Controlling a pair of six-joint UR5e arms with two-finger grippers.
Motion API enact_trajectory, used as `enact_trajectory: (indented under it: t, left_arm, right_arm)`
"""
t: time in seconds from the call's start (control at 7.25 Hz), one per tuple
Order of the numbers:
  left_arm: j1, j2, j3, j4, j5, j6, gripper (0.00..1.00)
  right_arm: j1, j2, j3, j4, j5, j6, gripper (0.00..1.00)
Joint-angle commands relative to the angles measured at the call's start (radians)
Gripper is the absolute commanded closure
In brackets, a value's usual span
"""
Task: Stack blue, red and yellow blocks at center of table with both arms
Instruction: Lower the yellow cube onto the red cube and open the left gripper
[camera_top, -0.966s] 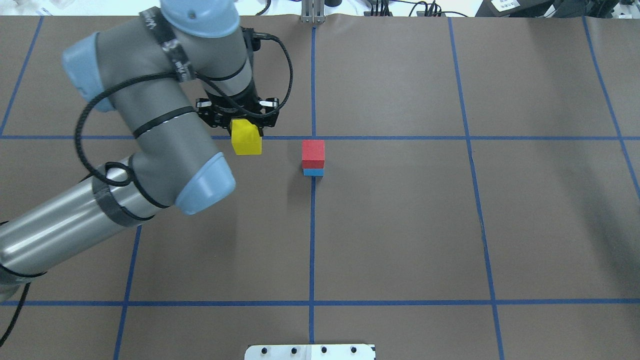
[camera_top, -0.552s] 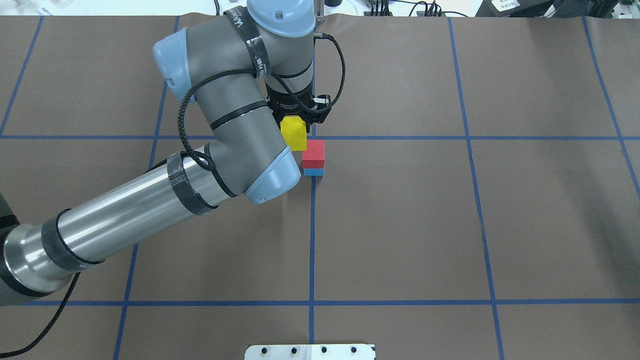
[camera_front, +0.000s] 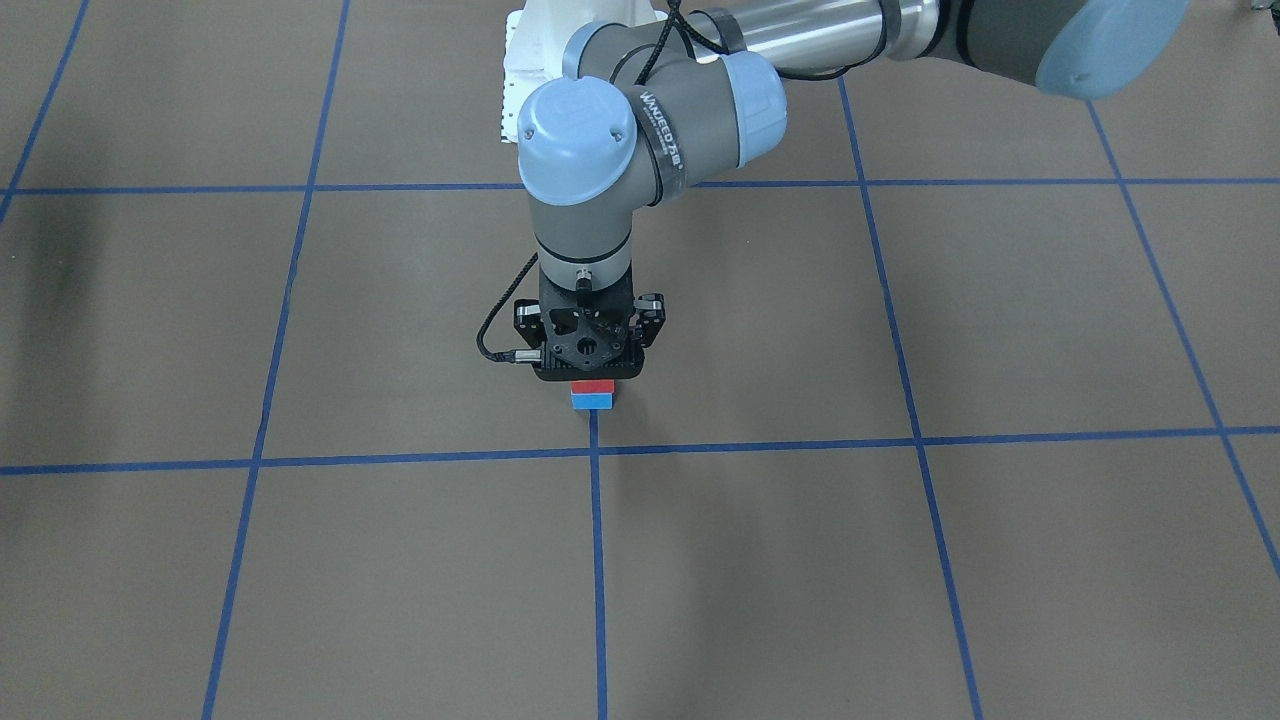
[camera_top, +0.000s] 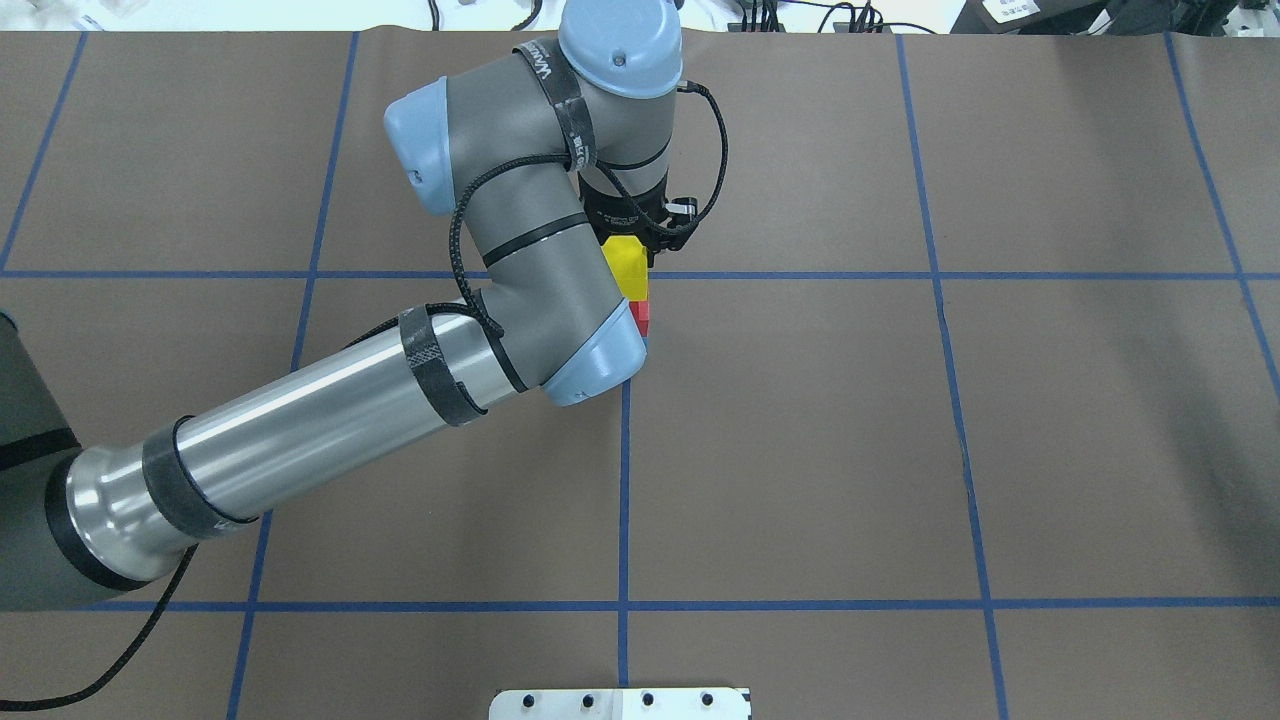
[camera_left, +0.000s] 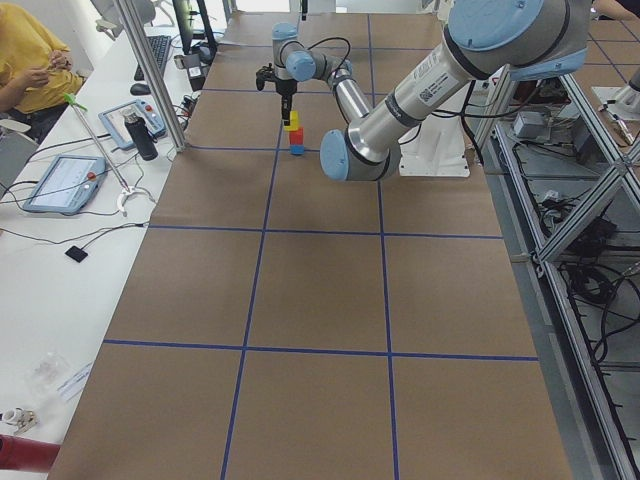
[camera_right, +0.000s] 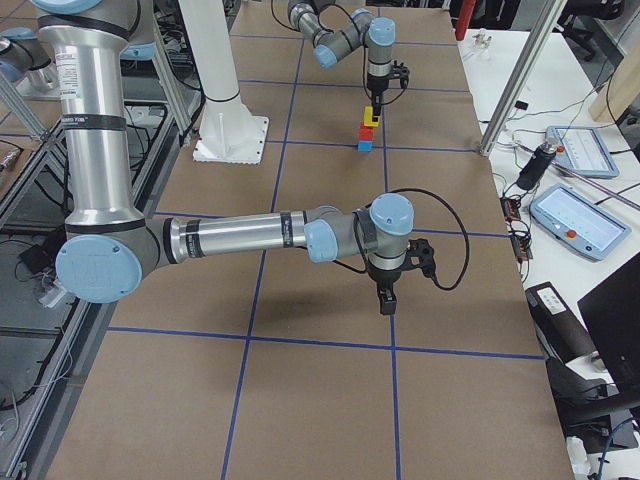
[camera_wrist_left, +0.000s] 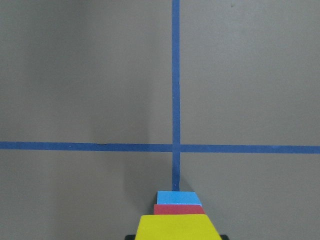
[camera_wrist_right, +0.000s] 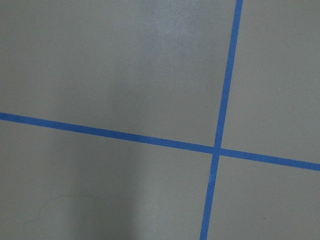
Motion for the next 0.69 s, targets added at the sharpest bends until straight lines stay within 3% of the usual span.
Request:
enact_trajectory:
  t: [0.0, 0.55]
  left_arm:
    - [0.012, 0.005, 0.002, -0.001, 0.003, 0.0, 1.0]
    - [0.015, 0.005, 0.002, -0.001, 0.001, 0.0, 1.0]
  right_arm:
    - [0.0, 0.0, 0.0, 0.0, -0.001, 0.001, 0.0]
    - [0.0, 0.002, 0.003, 0.0, 0.0, 0.008, 0.0]
